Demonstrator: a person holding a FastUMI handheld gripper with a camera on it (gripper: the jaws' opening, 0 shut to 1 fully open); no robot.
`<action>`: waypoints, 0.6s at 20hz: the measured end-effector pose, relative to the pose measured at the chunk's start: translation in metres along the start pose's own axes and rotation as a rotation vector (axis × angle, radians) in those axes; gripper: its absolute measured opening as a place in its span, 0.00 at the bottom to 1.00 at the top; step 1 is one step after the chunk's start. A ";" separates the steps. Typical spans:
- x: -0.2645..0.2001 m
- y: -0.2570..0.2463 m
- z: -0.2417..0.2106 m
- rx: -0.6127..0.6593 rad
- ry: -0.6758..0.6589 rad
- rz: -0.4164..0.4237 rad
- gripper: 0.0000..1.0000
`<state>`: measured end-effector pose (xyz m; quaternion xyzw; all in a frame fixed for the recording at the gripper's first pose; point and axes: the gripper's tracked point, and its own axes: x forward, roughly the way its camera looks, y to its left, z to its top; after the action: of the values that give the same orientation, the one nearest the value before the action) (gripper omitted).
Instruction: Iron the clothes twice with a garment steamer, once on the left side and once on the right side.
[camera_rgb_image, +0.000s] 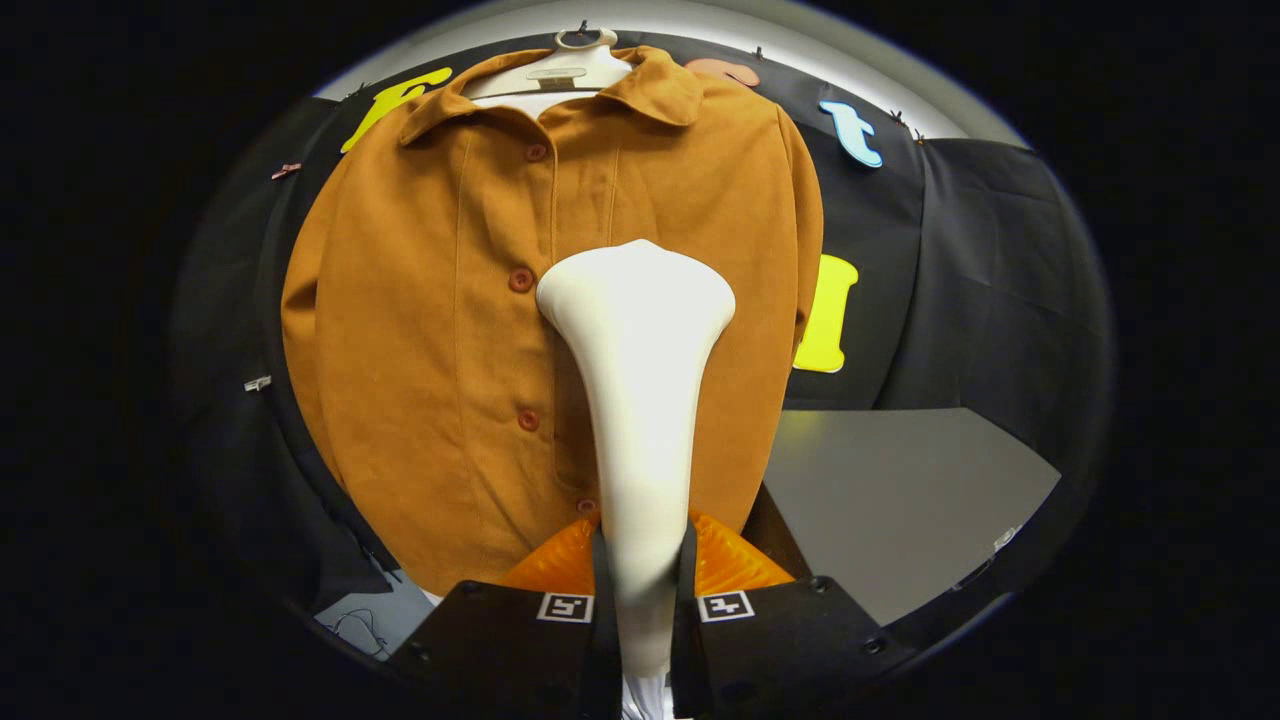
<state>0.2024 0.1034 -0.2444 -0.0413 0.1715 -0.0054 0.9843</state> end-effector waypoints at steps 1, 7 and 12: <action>0.000 0.000 -0.007 -0.001 0.009 0.000 0.23; 0.001 0.004 -0.056 -0.005 0.073 0.017 0.23; -0.001 0.005 -0.094 -0.009 0.134 0.027 0.23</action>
<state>0.1698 0.1009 -0.3332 -0.0428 0.2376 0.0058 0.9704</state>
